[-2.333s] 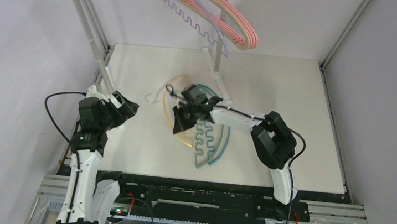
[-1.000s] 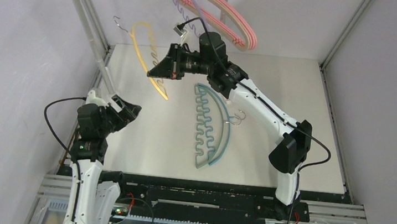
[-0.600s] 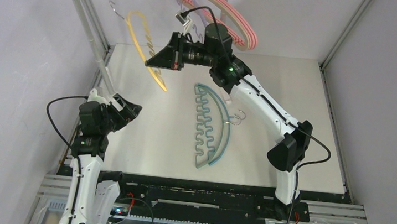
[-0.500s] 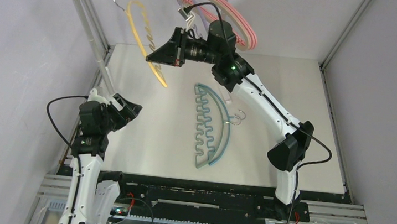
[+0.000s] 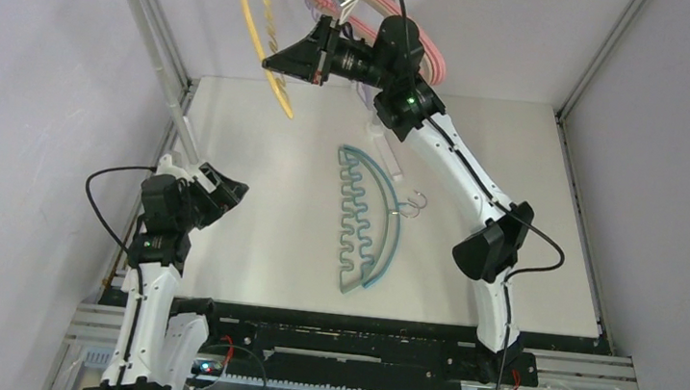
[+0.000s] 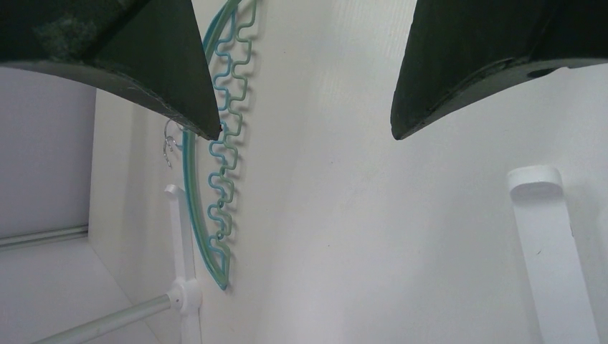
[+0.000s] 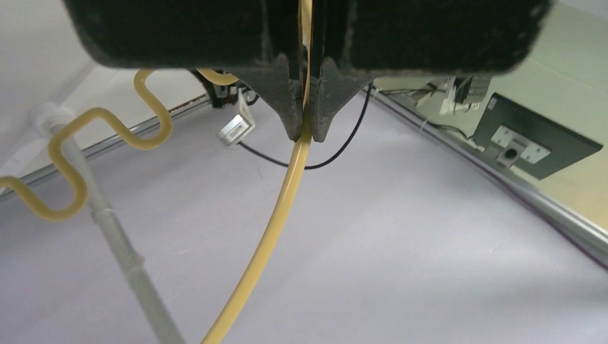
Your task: Organize the hangers
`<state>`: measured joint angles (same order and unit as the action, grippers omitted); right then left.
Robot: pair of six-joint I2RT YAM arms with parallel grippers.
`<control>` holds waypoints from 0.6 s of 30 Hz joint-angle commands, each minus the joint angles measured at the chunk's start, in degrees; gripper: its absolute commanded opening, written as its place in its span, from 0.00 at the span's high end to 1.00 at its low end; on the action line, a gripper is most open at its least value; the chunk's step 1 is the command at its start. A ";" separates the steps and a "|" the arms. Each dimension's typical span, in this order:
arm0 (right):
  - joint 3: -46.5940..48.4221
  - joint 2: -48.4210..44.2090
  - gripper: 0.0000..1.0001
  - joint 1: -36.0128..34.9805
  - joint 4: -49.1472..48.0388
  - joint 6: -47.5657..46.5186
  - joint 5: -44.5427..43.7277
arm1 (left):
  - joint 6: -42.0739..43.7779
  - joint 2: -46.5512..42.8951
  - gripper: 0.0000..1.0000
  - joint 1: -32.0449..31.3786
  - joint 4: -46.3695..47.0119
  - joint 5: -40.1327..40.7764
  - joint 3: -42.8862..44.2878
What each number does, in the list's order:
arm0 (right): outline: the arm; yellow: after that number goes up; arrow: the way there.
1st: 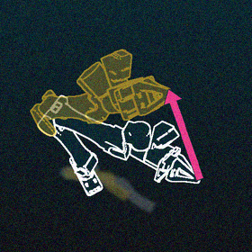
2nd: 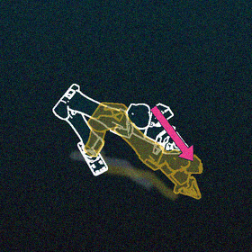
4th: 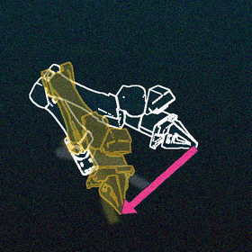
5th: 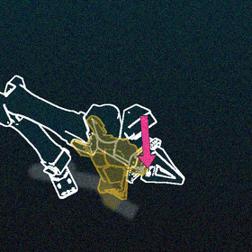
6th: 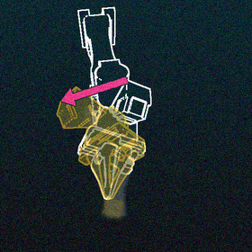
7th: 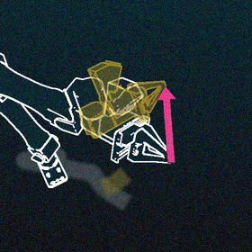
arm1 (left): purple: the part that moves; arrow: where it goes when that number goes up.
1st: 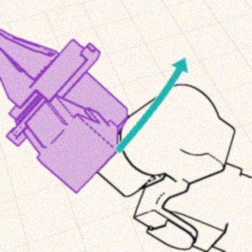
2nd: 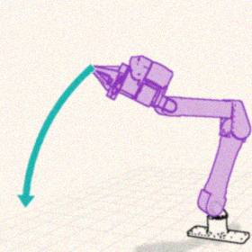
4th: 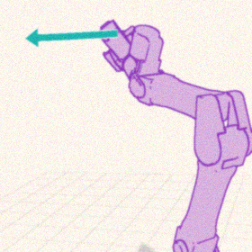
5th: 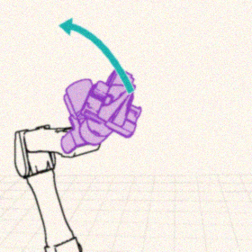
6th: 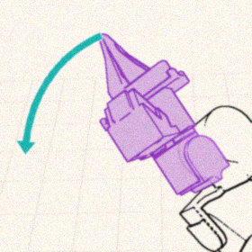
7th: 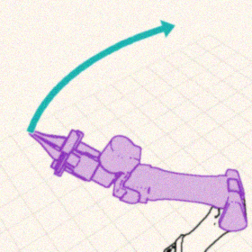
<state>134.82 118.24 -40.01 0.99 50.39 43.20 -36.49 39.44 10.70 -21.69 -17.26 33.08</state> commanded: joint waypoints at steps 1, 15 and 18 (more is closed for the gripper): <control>4.31 2.49 1.00 2.10 -6.95 1.80 -3.88 | 0.72 0.29 0.07 0.55 1.89 -1.45 0.50; -0.75 3.01 1.00 5.21 -8.47 1.65 -8.39 | 0.88 0.49 0.07 0.55 1.45 -1.48 -0.42; -5.71 0.19 1.00 6.02 -8.83 0.32 -9.00 | 0.92 0.36 0.07 0.55 1.48 -1.46 -0.77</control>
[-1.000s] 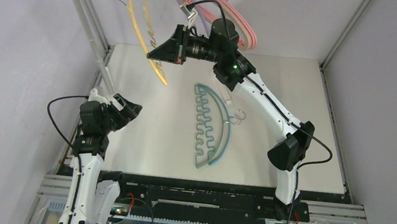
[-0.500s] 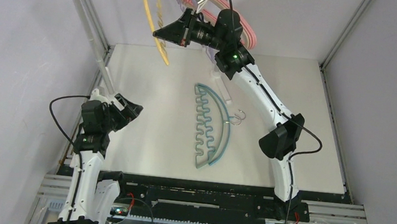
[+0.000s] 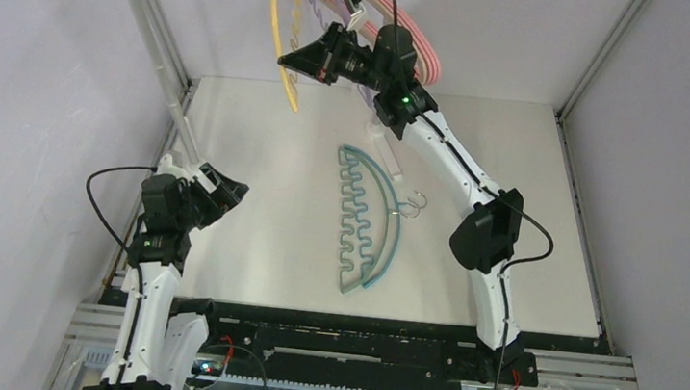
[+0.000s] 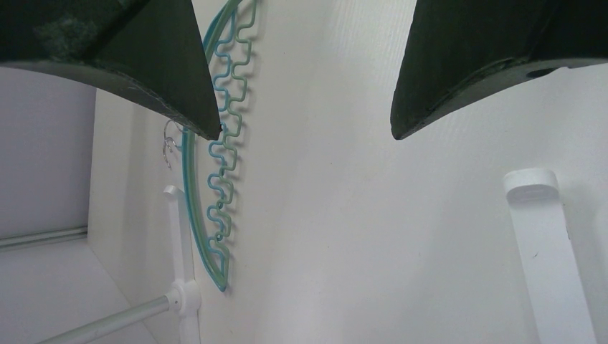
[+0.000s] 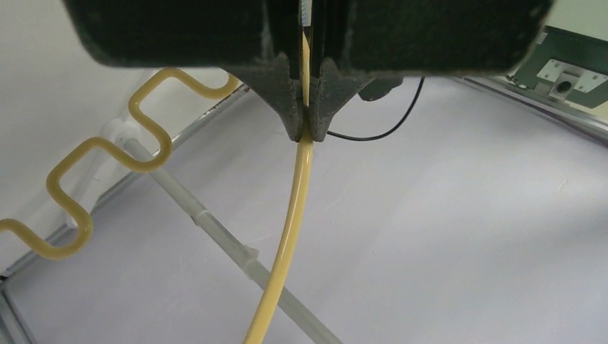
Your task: Organize the hangers
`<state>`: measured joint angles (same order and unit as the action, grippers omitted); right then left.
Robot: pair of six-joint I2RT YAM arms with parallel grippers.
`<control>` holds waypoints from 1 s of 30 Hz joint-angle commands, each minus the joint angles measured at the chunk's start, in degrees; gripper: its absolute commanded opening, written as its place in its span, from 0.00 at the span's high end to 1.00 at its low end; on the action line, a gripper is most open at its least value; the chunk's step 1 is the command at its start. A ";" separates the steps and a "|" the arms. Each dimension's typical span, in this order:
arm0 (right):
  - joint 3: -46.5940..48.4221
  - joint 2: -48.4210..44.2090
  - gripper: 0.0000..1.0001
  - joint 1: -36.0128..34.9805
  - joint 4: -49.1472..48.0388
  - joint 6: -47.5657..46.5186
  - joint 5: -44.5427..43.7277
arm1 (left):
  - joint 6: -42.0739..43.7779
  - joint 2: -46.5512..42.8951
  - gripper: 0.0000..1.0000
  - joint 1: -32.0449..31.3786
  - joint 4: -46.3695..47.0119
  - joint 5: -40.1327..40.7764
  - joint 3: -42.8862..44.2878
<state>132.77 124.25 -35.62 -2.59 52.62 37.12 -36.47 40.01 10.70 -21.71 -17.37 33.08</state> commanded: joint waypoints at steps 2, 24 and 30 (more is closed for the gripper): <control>-5.28 -7.36 0.93 2.11 -3.87 -2.97 -3.27 | 0.84 -0.33 0.07 0.59 1.59 -1.36 -1.06; -19.48 -29.47 0.28 -4.89 33.15 -39.97 -28.83 | 1.90 -0.94 0.07 0.57 1.14 -0.77 -1.93; -39.21 -41.99 0.10 -15.71 42.52 -46.75 -56.39 | 3.32 -0.43 0.07 0.60 0.84 -0.09 -2.22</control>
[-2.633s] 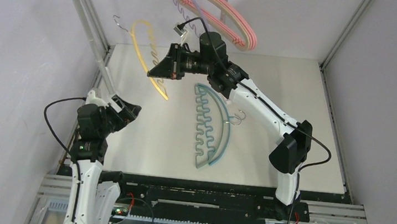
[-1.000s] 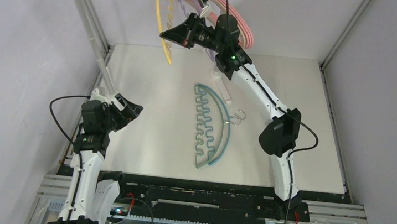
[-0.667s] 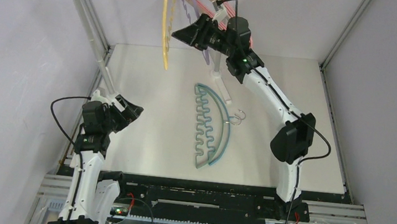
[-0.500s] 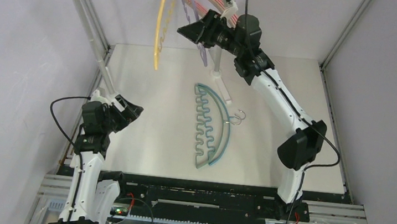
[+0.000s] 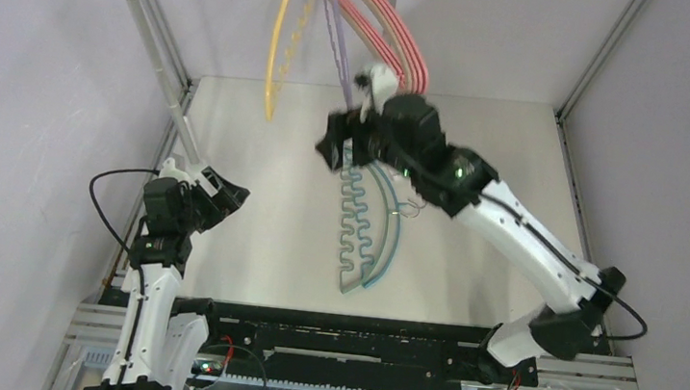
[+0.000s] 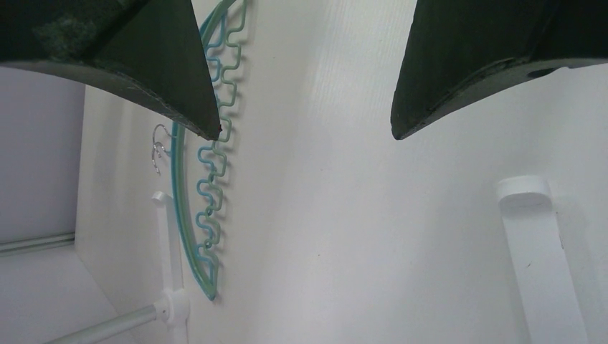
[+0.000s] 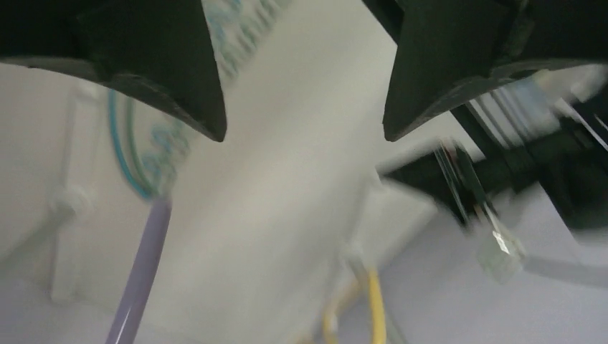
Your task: Organize the hangers
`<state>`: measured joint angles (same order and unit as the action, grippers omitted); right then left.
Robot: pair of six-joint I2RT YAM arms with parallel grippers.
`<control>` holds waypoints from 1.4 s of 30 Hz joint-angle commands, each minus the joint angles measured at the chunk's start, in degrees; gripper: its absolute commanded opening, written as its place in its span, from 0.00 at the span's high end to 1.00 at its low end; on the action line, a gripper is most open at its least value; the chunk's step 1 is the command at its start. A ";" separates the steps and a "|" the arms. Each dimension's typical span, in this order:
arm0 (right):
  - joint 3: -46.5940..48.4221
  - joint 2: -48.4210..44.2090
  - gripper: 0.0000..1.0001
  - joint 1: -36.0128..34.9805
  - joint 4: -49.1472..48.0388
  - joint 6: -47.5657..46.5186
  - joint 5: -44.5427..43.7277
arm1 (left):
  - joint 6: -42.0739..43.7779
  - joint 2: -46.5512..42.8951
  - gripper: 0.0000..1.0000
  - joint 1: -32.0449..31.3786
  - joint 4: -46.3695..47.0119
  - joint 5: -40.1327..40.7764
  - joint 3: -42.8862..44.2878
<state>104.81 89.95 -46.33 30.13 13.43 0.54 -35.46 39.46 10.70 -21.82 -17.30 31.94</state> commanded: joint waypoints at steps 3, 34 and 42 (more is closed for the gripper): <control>-23.89 -13.71 0.00 -3.54 11.09 -1.12 -18.89 | 2.67 0.19 0.07 0.48 0.91 0.07 -1.26; -41.99 12.35 0.55 12.39 -13.12 12.04 -1.42 | 4.39 -0.78 0.10 0.17 -1.57 -0.48 -1.48; -41.97 13.78 0.91 12.39 -12.22 11.13 -0.82 | 3.10 -1.95 0.12 -6.89 -2.67 3.88 0.29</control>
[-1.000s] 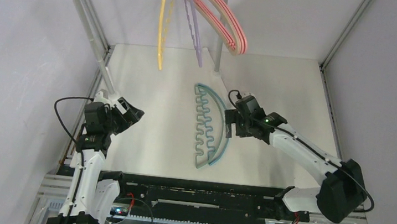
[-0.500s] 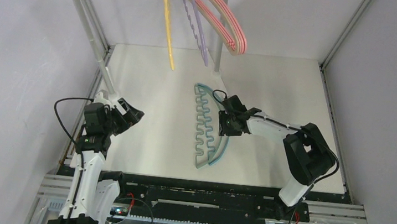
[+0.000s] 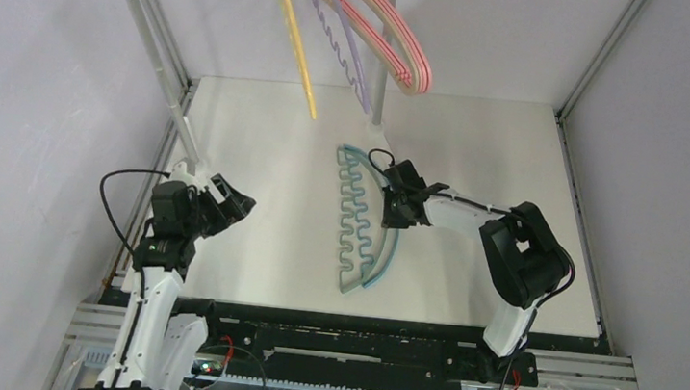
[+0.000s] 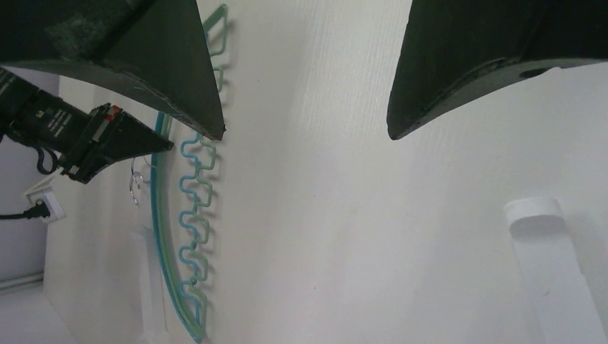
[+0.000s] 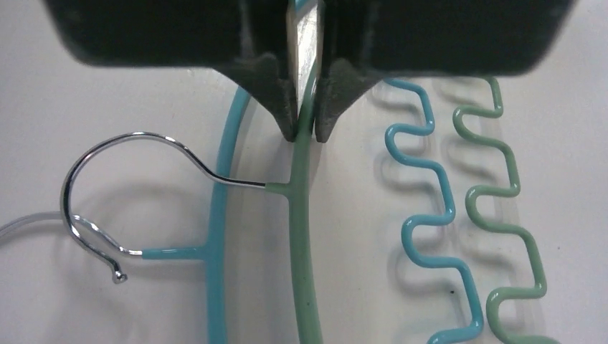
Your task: Organize the hangers
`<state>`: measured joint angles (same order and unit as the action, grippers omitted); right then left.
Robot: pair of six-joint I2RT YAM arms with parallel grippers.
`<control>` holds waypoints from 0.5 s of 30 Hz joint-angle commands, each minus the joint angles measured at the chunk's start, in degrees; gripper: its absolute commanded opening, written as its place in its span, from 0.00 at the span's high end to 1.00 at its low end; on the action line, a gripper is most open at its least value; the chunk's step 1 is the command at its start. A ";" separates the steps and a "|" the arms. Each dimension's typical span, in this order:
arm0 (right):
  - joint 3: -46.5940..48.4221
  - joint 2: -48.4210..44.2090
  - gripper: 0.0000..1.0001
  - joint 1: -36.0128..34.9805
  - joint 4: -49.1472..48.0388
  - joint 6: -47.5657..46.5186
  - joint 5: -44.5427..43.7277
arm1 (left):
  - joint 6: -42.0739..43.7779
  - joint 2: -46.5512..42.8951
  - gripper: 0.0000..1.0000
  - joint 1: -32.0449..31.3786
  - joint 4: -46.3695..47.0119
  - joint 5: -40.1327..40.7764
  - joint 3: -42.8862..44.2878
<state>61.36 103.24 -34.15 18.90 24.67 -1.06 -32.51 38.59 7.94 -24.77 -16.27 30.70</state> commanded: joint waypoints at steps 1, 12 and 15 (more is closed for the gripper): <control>1.48 0.29 1.00 0.15 -0.78 -0.30 0.63 | -0.27 -0.94 0.12 -6.11 0.31 3.96 1.89; 5.05 -9.45 1.00 -2.16 2.81 2.41 -0.42 | -4.78 1.98 0.13 -34.80 1.18 19.68 9.78; 9.63 -9.52 1.00 -4.31 6.49 2.29 -1.83 | -5.43 4.27 0.13 -42.16 1.33 22.85 12.12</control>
<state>63.66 97.56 -35.79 24.43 25.93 -1.54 -36.14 40.95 -27.53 -25.36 -0.45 37.74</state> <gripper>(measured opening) 0.018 0.875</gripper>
